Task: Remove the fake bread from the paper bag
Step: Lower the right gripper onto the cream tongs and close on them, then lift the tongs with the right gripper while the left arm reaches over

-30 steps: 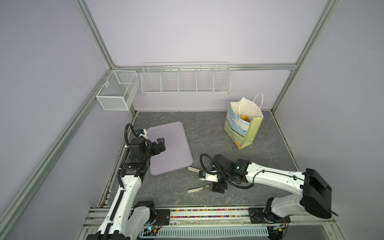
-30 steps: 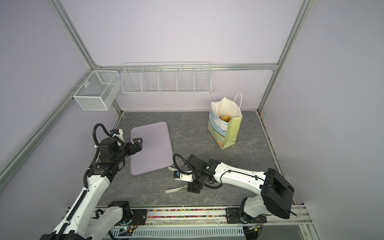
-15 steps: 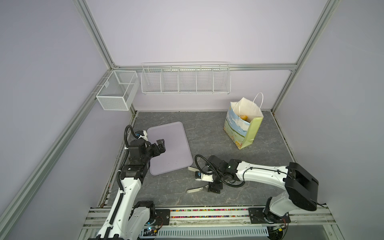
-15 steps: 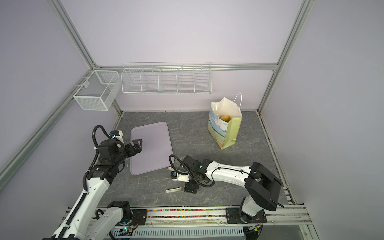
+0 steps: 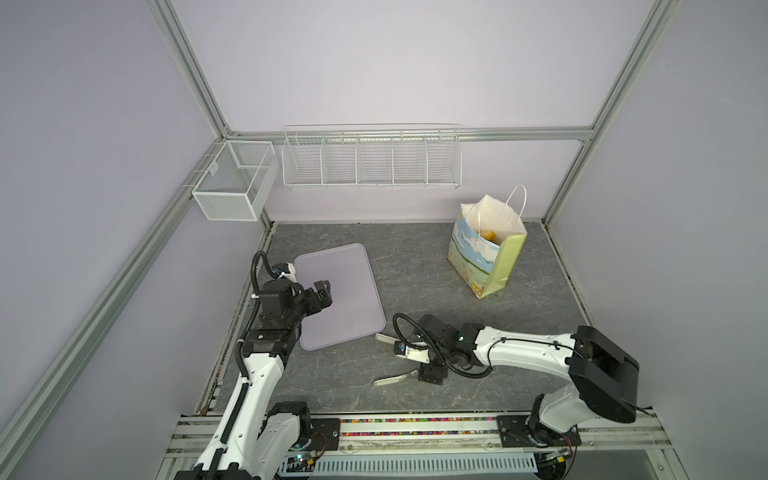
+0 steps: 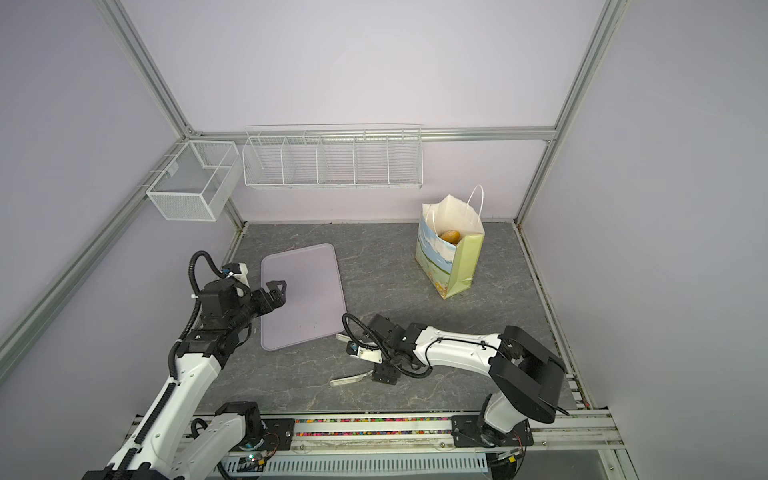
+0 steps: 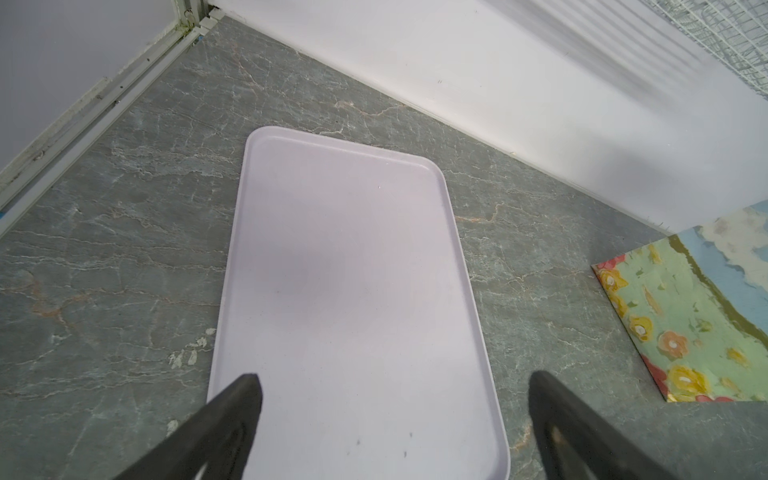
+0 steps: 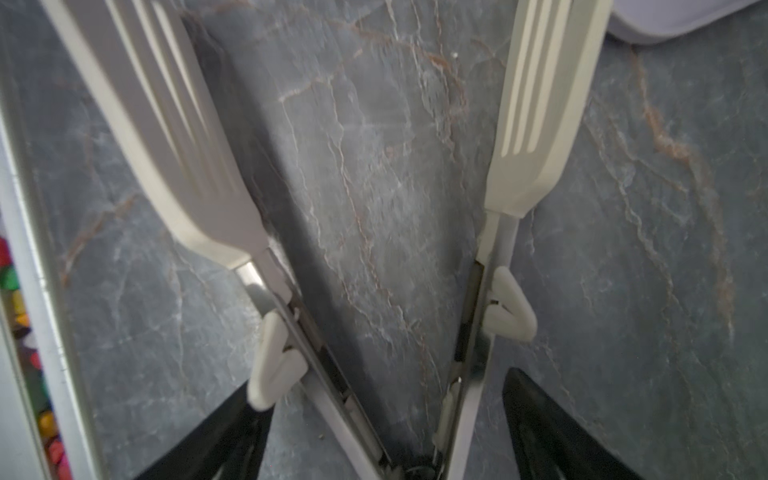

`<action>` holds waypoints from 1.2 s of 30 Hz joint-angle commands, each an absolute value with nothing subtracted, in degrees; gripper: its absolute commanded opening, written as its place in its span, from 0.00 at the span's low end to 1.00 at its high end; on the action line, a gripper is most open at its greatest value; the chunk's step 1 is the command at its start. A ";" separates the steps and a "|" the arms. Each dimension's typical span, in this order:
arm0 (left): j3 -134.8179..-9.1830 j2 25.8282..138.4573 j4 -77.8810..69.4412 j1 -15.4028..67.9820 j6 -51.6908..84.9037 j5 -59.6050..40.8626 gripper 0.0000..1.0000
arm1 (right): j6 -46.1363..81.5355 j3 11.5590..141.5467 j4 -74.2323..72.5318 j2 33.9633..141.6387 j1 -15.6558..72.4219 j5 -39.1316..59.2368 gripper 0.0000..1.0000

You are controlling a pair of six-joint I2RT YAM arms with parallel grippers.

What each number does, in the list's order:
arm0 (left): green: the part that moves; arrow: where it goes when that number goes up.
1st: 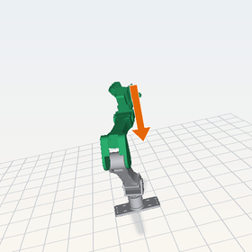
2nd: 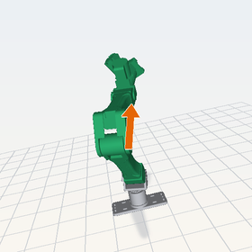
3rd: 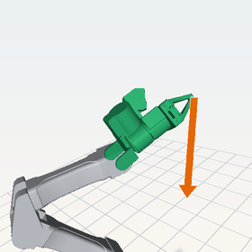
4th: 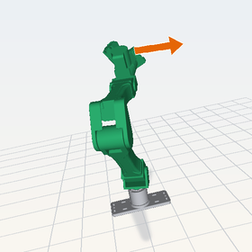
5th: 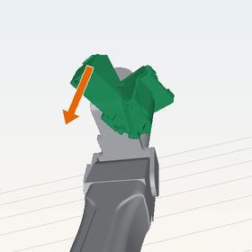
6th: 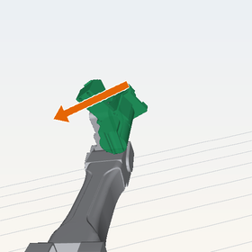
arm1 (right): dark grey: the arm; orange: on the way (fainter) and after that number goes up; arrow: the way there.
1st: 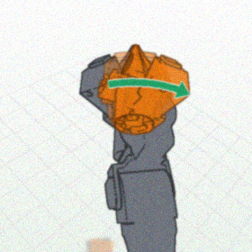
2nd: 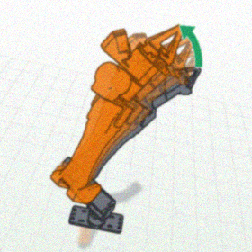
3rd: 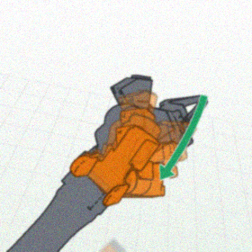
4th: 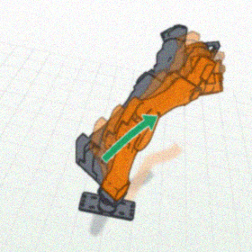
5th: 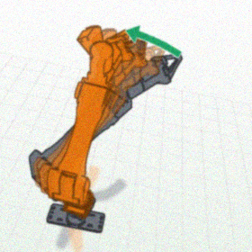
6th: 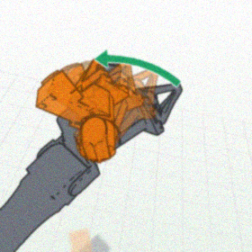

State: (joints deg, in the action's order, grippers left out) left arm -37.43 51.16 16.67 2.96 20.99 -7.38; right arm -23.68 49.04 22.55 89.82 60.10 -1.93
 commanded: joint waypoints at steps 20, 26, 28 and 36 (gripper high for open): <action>-37.00 50.94 17.78 2.72 21.09 -7.80 0.99 | -22.70 48.85 22.44 90.11 60.50 1.37 0.44; -37.48 49.91 18.10 2.72 21.07 -9.62 0.99 | -20.95 48.43 21.58 87.61 60.51 -0.10 0.28; -37.70 49.33 17.80 2.72 21.25 -11.16 1.00 | -19.62 47.52 19.69 85.77 60.43 -1.73 0.26; -38.01 48.43 11.60 5.94 22.59 -21.23 0.92 | -13.06 45.70 13.67 78.54 60.16 -10.97 0.15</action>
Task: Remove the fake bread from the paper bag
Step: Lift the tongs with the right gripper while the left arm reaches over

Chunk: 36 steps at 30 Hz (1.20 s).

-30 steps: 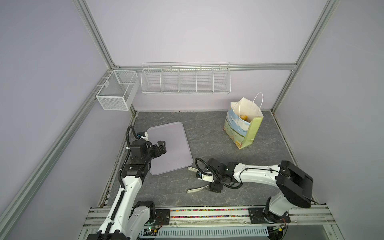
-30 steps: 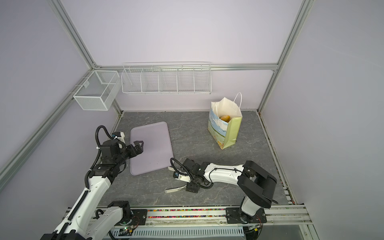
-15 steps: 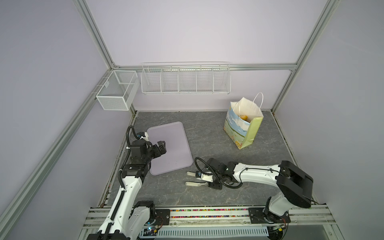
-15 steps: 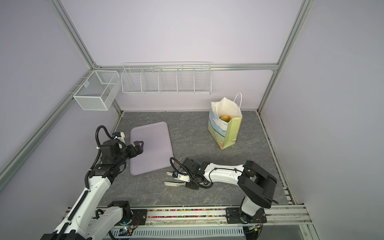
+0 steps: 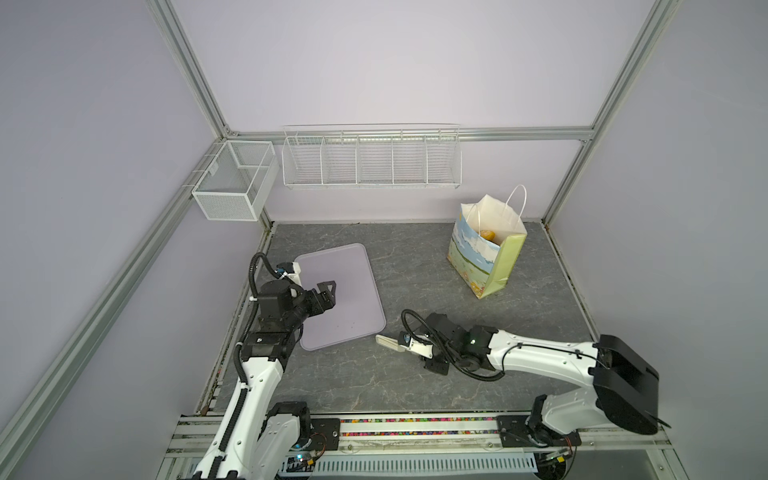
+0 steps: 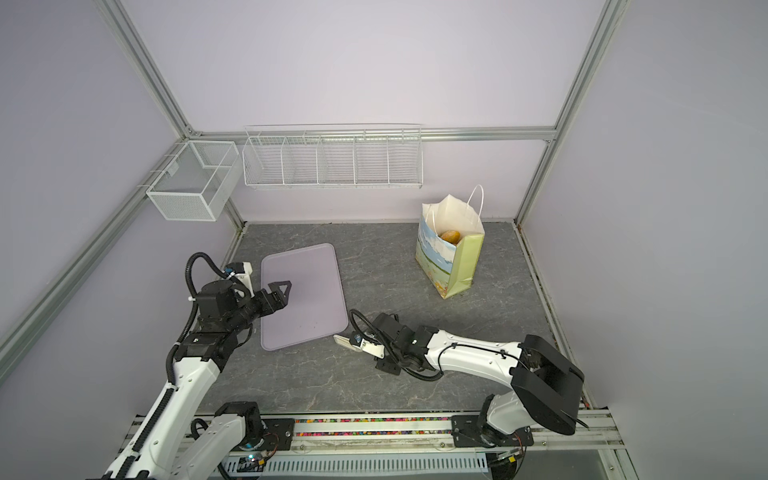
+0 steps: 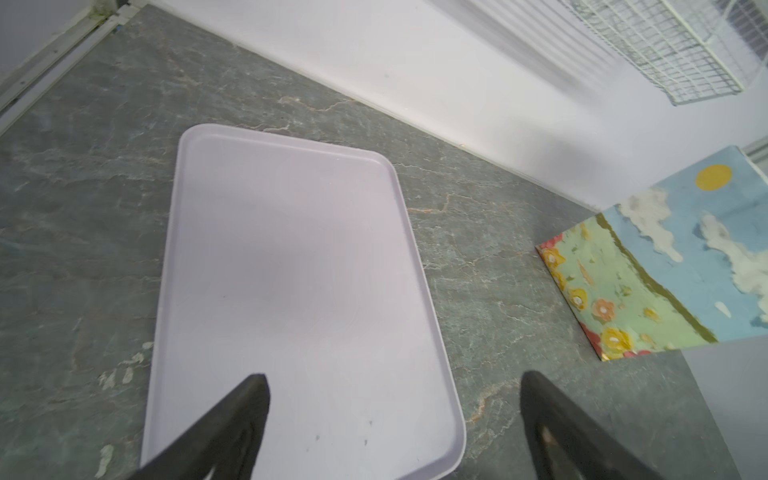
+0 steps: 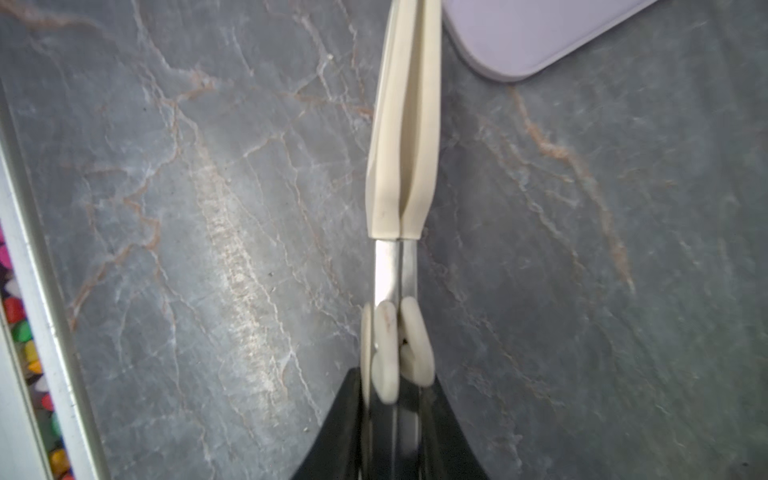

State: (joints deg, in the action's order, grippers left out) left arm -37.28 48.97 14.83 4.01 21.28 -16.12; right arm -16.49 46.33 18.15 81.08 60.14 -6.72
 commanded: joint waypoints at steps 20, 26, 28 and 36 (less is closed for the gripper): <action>-49.75 64.32 9.84 38.72 50.71 -2.96 0.70 | -5.12 50.01 8.79 73.34 59.78 -24.80 0.13; -53.64 70.58 11.92 39.43 54.23 -2.91 0.60 | -4.82 49.88 7.61 73.14 60.16 -24.98 0.14; -54.56 71.77 11.95 39.72 54.49 -2.66 0.56 | -4.41 49.92 7.56 73.13 60.17 -25.38 0.14; -57.79 76.29 13.17 42.03 54.69 -2.90 0.48 | -3.81 50.01 8.14 74.40 60.14 -26.26 0.16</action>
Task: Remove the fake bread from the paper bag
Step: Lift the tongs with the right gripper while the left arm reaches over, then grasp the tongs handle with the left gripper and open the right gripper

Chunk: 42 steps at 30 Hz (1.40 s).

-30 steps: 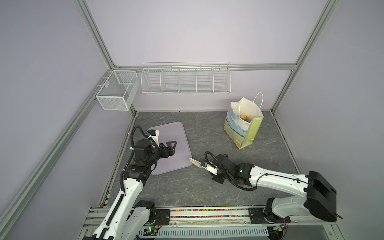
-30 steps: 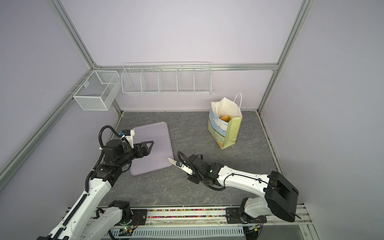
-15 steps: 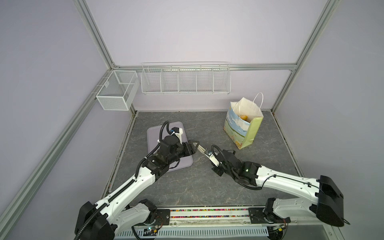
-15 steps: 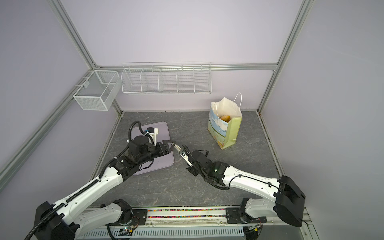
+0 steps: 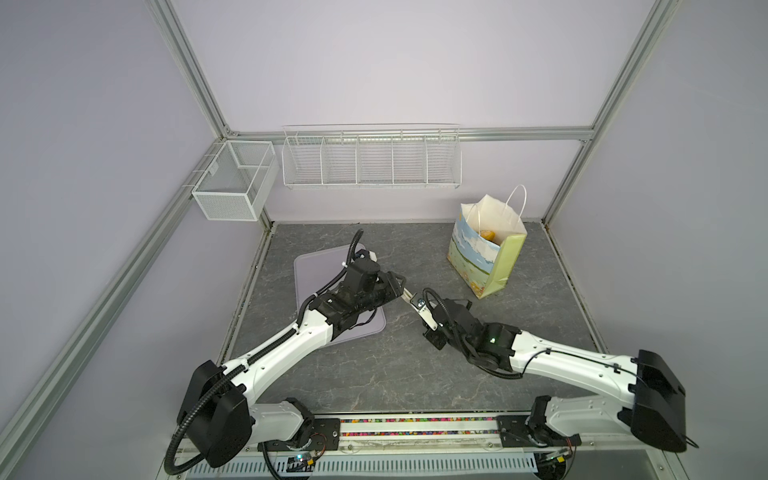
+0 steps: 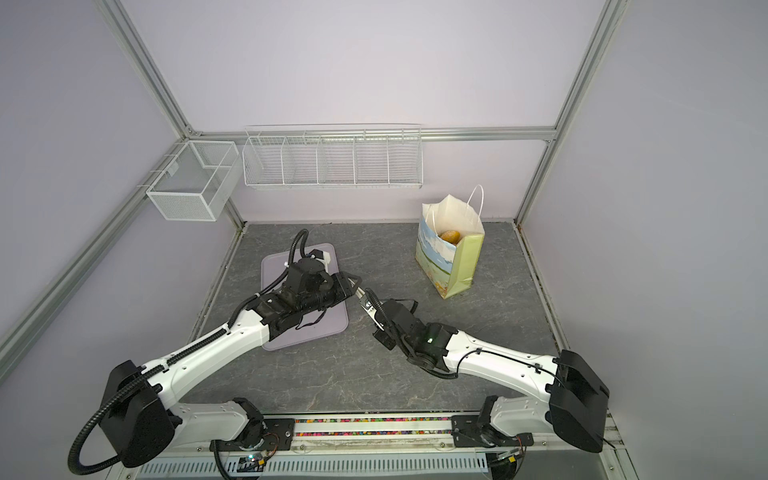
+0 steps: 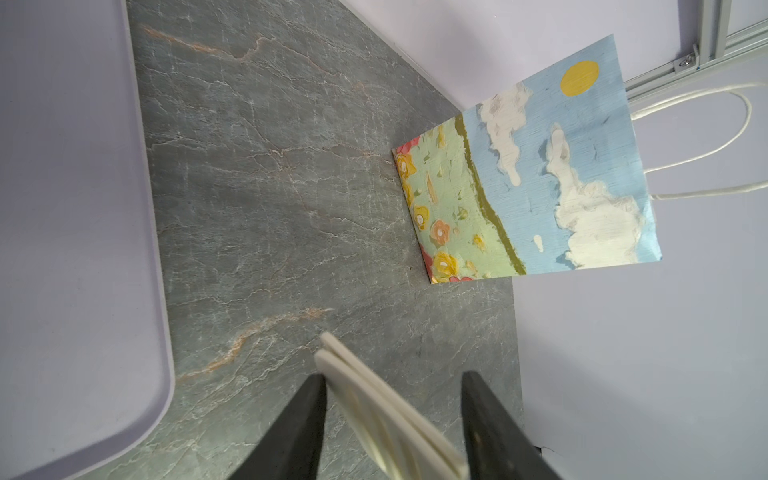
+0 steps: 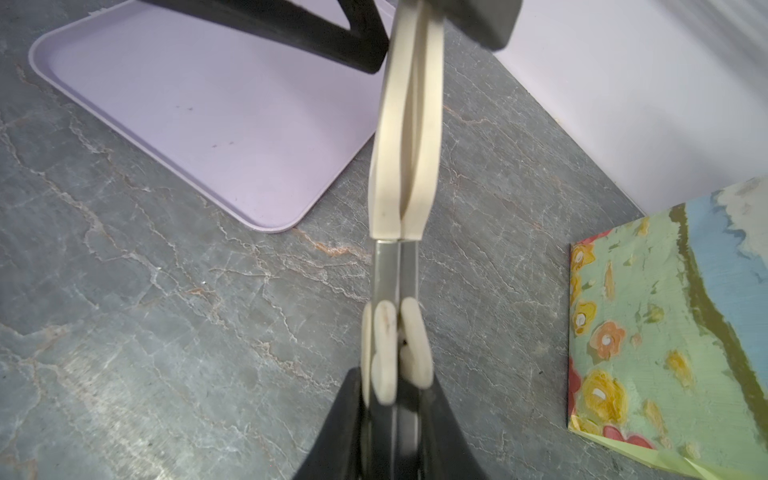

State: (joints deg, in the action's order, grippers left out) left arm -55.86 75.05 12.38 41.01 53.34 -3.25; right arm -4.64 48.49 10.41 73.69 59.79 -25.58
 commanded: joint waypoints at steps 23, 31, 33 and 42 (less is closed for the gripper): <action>-63.90 72.61 17.96 37.59 21.16 -12.15 0.00 | -6.95 50.71 12.73 57.99 46.28 15.67 0.80; -67.81 68.15 22.50 32.26 2.83 -36.80 0.00 | -1.11 51.77 6.61 58.78 37.23 33.55 0.86; -69.57 67.70 24.86 32.17 -0.78 -40.19 0.00 | 1.34 52.54 2.28 60.58 37.20 37.36 0.88; -70.66 66.53 23.61 31.95 -2.93 -52.22 0.00 | 8.55 57.54 -6.50 68.35 37.19 49.24 0.89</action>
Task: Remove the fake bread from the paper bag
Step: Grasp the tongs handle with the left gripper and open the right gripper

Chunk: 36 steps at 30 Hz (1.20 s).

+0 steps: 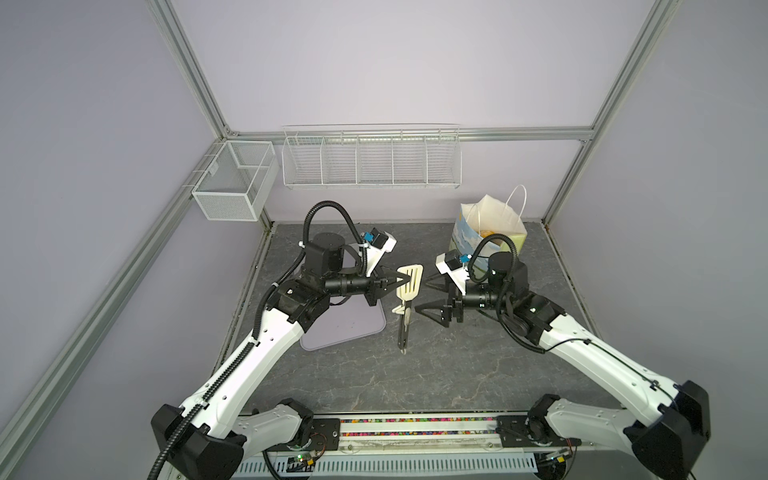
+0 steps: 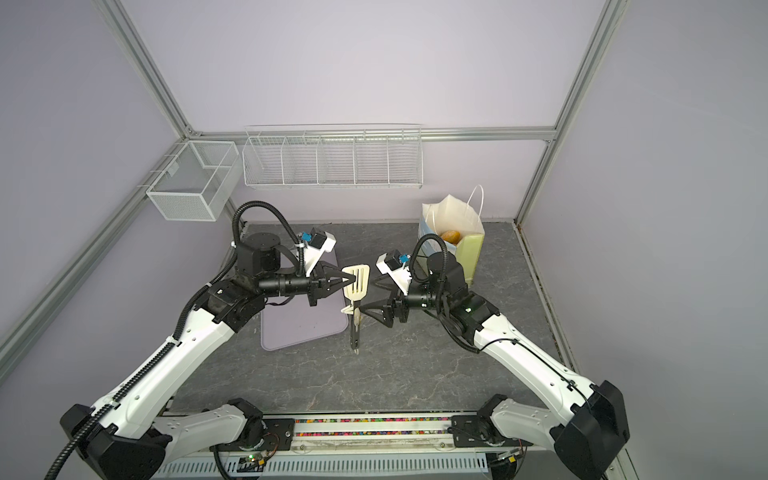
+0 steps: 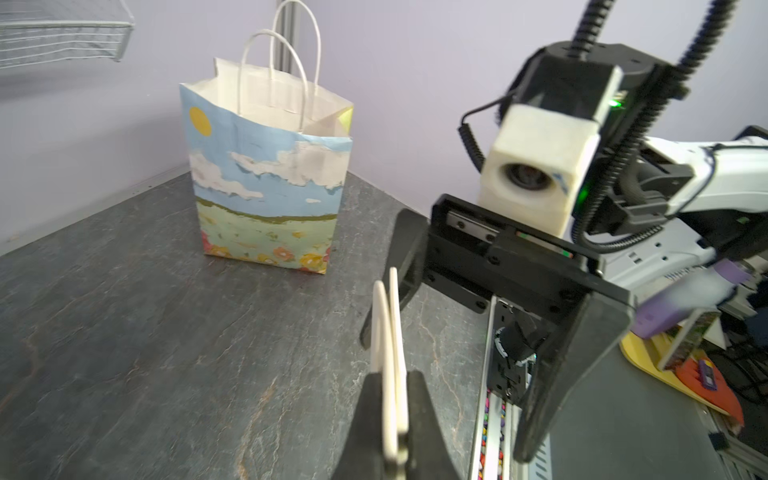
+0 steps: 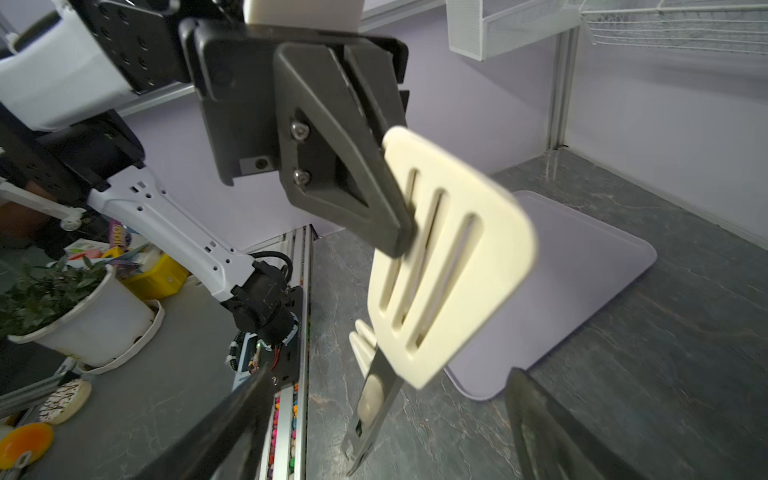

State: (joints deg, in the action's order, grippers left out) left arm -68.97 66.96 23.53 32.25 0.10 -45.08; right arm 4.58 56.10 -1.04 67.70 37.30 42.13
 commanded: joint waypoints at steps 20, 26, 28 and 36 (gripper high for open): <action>-68.16 61.19 15.85 29.73 1.57 -38.83 0.47 | 13.52 55.82 -16.51 67.17 36.76 34.44 0.07; -54.13 55.16 5.35 29.53 3.64 -35.90 0.60 | 17.88 58.09 -19.68 67.35 34.66 34.45 0.09; -50.03 54.34 0.70 29.53 5.55 -37.78 0.65 | 19.29 58.87 -21.16 68.13 34.38 35.58 0.09; -45.06 55.76 -2.67 29.62 4.35 -45.77 1.00 | 25.49 61.13 -29.26 71.44 34.26 42.82 0.11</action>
State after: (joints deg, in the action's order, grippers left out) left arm -44.86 55.68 1.52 29.63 5.32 -41.50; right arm 21.43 59.13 -22.00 70.78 34.41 38.98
